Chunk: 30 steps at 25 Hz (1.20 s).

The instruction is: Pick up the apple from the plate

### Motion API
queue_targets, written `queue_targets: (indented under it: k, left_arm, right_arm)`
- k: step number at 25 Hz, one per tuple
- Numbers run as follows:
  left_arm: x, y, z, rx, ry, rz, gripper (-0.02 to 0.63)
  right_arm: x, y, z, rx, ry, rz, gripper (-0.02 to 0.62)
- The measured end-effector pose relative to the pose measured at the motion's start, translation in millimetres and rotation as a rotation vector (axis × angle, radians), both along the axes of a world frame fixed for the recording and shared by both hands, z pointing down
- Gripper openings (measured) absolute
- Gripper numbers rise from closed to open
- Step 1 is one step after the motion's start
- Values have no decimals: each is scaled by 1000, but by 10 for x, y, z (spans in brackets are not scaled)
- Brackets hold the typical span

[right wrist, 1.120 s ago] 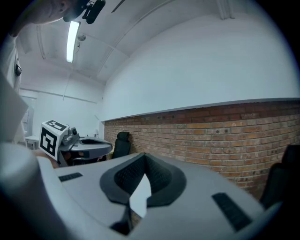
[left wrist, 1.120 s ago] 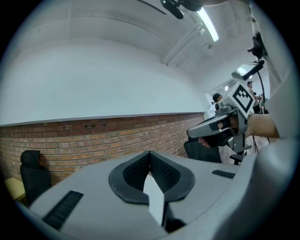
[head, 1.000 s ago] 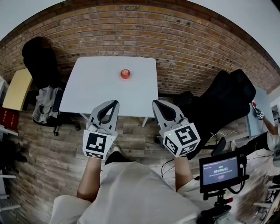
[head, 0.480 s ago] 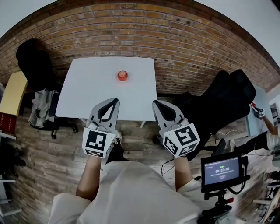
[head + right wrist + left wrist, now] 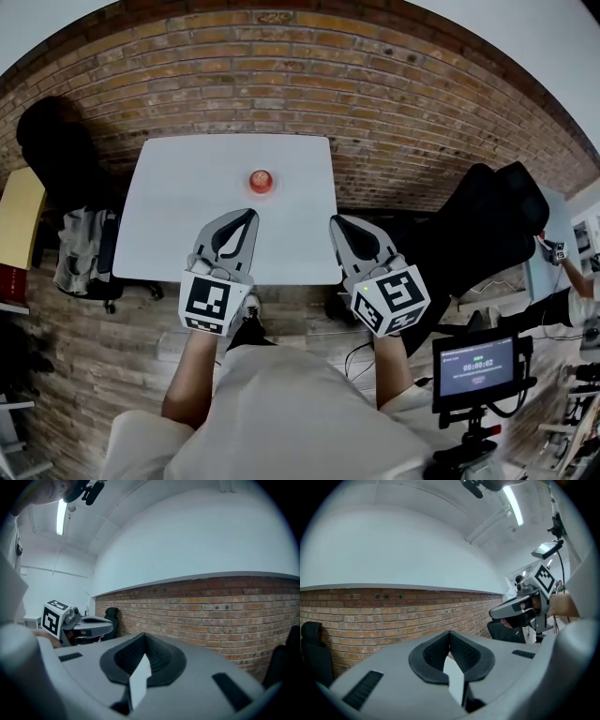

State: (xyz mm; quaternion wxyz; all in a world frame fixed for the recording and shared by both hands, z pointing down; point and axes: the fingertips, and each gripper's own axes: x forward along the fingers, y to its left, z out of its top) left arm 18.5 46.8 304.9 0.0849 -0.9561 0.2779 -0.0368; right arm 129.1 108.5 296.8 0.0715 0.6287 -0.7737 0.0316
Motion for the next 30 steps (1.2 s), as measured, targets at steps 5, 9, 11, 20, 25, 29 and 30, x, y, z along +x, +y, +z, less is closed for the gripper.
queue_targets:
  k: [5, 9, 11, 20, 25, 29, 30]
  left_arm:
    - [23, -509, 8, -17, -2, -1, 6]
    - [31, -788, 26, -31, -5, 14, 6]
    - [30, -918, 35, -38, -4, 25, 6]
    - [-22, -1456, 159, -39, -57, 36, 6]
    - [-122, -1690, 237, -44, -75, 34, 6]
    - [-232, -1802, 408, -51, -109, 40, 6]
    - [-265, -1834, 448, -60, -113, 38, 6]
  right_arm:
    - [37, -462, 19, -20, -5, 9, 2]
    - [32, -723, 41, -37, -8, 25, 2]
    - [-3, -851, 66, -51, -7, 16, 2]
    - [-217, -1382, 181, -112, 6, -66, 3]
    - [-293, -1658, 288, -140, 16, -90, 8]
    - [-326, -1860, 438, -176, 49, -100, 8]
    - [-340, -1909, 477, -188, 56, -109, 10]
